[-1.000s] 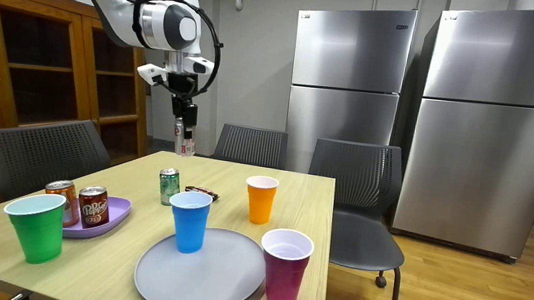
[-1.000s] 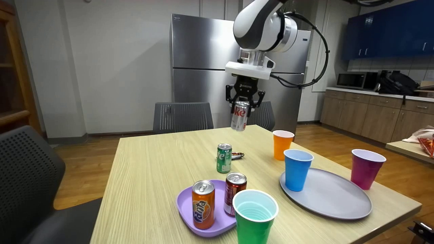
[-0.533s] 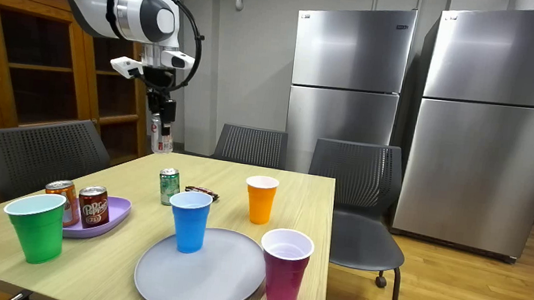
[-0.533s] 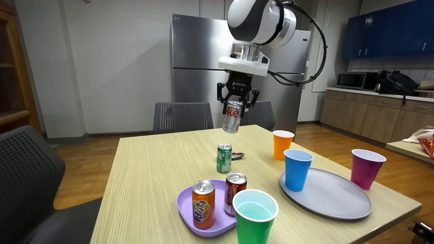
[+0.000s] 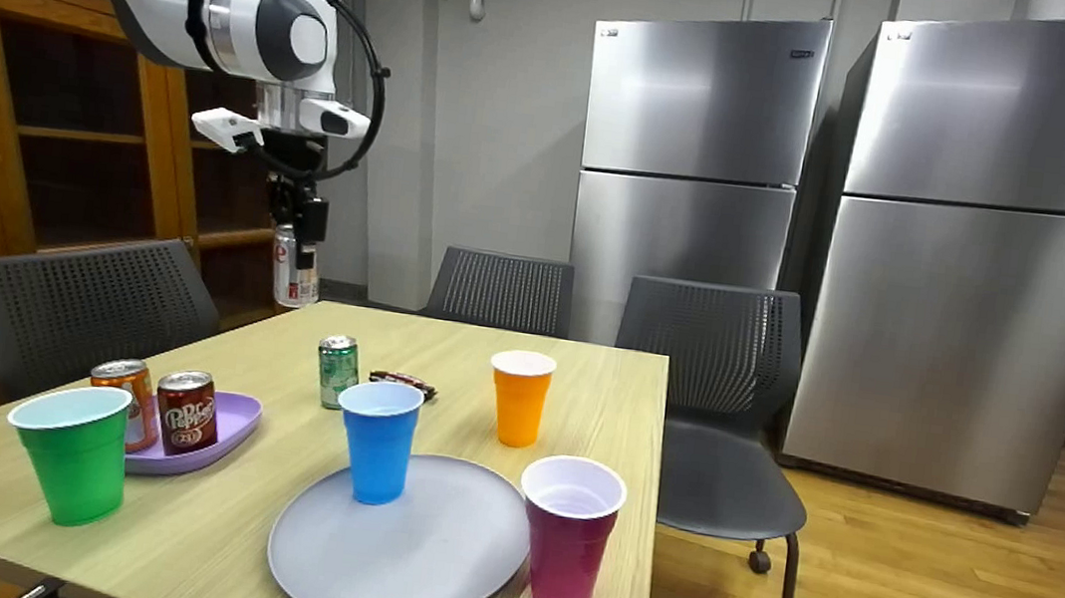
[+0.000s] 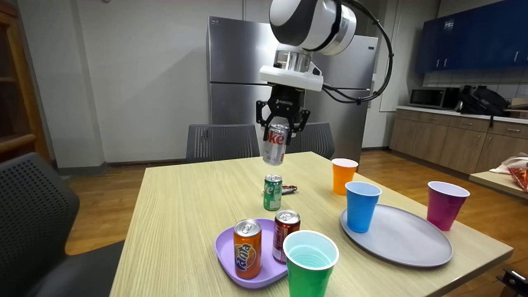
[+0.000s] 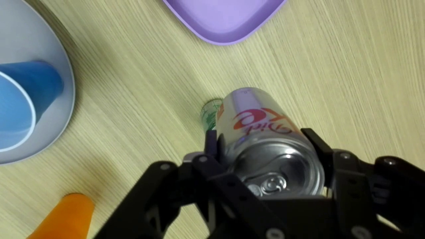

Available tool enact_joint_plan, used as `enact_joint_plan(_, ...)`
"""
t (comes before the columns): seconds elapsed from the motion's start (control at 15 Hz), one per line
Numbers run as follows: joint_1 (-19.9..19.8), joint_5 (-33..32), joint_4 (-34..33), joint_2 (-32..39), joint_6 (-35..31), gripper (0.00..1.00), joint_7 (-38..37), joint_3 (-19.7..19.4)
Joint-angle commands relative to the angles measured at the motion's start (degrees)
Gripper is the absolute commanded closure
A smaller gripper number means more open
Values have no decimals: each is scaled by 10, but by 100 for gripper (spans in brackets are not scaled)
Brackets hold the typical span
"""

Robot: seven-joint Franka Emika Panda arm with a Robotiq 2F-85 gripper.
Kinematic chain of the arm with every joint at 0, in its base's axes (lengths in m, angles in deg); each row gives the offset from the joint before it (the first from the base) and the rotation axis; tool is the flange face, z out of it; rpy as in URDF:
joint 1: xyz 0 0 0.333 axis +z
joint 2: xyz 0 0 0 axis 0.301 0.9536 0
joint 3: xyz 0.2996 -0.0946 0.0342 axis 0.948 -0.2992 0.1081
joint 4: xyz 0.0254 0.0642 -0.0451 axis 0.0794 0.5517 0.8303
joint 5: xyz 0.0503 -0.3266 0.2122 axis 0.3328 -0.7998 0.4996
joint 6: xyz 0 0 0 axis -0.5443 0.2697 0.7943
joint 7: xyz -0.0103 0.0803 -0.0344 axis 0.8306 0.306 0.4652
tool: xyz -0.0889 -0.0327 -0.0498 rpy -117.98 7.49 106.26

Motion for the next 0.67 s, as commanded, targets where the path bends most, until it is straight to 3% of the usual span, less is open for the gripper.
enact_joint_plan(0.0, 0, 13, 3, -8, 22, 62, 24, 9)
enact_joint_plan(0.6, 3, 45, -5, 49, 14, 62, 98, 31)
